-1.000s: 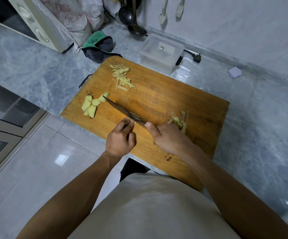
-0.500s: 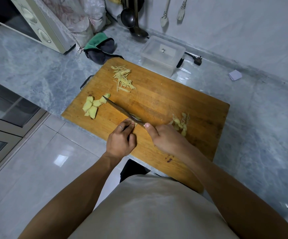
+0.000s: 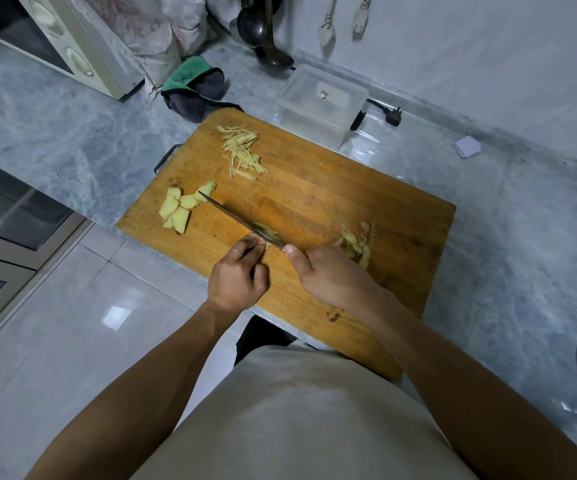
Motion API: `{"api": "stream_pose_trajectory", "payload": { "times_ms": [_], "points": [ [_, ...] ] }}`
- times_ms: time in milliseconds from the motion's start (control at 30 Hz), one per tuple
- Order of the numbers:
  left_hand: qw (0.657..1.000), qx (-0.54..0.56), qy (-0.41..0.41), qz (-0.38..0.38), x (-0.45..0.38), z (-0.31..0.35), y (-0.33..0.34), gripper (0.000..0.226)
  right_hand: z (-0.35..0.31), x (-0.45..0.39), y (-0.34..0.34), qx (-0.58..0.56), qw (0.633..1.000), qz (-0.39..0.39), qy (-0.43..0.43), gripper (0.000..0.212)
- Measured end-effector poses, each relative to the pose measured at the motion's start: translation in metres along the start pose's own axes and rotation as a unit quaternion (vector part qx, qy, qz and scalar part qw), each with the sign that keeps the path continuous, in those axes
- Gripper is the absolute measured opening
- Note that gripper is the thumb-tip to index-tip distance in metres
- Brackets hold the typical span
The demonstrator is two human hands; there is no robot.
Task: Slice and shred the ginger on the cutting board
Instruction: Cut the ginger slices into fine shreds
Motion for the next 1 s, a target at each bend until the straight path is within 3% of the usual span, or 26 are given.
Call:
{"api": "stream_pose_trajectory", "payload": {
  "times_ms": [533, 1000],
  "points": [
    [1.000, 0.002, -0.003, -0.005, 0.001, -0.002, 0.000, 0.044, 0.004, 0.001, -0.002, 0.011, 1.000, -0.001, -0.012, 0.079],
    [1.000, -0.014, -0.005, 0.003, 0.000, 0.003, -0.004, 0.042, -0.011, -0.001, 0.009, 0.014, 1.000, 0.011, -0.001, 0.071]
  ]
}}
Point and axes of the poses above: each hand's wrist, its own x-axis away from the middle knuckle, its own y-axis out of the palm, z = x × y, the point moved 6 cm from there along -x, towards the middle knuckle, and after that the axes turned 2 degrees about -x, right-handed, at the moved point
